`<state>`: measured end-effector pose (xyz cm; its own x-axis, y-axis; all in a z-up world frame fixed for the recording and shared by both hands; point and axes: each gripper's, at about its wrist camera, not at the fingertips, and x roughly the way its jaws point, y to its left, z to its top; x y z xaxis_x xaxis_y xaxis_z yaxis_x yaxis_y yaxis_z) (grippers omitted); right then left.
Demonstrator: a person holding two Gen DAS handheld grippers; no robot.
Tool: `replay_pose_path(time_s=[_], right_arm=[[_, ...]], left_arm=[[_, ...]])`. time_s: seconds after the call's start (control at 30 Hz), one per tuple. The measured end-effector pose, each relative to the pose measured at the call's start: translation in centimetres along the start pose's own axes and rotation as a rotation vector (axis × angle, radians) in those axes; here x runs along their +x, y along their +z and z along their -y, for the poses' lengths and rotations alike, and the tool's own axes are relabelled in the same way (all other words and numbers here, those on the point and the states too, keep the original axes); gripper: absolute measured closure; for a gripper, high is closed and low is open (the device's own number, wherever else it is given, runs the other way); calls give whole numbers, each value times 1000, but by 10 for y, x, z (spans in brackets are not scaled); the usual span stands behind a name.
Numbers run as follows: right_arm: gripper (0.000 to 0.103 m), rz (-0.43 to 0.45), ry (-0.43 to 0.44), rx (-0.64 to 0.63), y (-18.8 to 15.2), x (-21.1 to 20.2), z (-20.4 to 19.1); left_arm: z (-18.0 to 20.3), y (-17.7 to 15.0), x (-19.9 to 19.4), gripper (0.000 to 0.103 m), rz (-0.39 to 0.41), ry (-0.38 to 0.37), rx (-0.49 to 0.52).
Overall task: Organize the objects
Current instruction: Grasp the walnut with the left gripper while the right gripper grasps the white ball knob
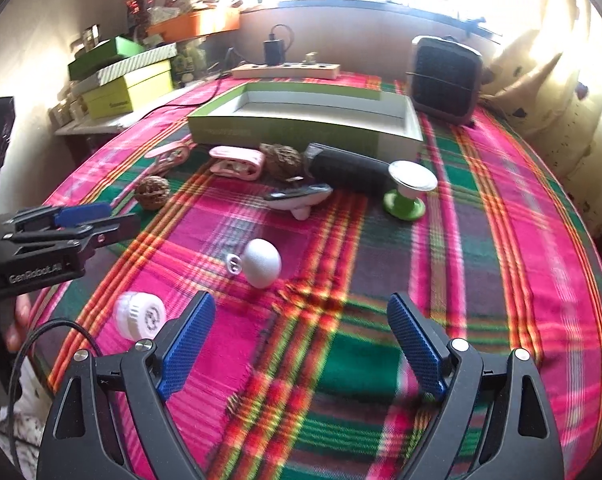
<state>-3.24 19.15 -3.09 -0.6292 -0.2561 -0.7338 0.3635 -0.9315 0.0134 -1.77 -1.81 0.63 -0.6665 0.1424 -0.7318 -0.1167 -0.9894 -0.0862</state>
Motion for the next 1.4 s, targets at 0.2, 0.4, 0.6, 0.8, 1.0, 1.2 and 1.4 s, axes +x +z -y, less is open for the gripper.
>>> replay_pose_path(time_s=[0.2, 0.4, 0.6, 0.8, 1.0, 1.2, 1.4], right_arm=[[20, -23, 15, -22, 7, 9, 0], [25, -41, 39, -23, 14, 17, 0], [40, -41, 40, -36, 18, 19, -2], [53, -34, 35, -39, 19, 18, -1], [66, -28, 33, -41, 20, 18, -1], [70, -25, 33, -36, 20, 18, -1], [70, -24, 34, -33, 20, 18, 0]], left_arm=[[3, 9, 10, 48, -17, -23, 32], [4, 14, 15, 48, -29, -29, 44], [5, 16, 17, 50, -32, -27, 58], [6, 18, 18, 65, -29, -27, 66], [5, 18, 18, 75, -27, -30, 58], [5, 17, 18, 75, -23, -30, 57], [4, 18, 18, 75, -25, -33, 52]])
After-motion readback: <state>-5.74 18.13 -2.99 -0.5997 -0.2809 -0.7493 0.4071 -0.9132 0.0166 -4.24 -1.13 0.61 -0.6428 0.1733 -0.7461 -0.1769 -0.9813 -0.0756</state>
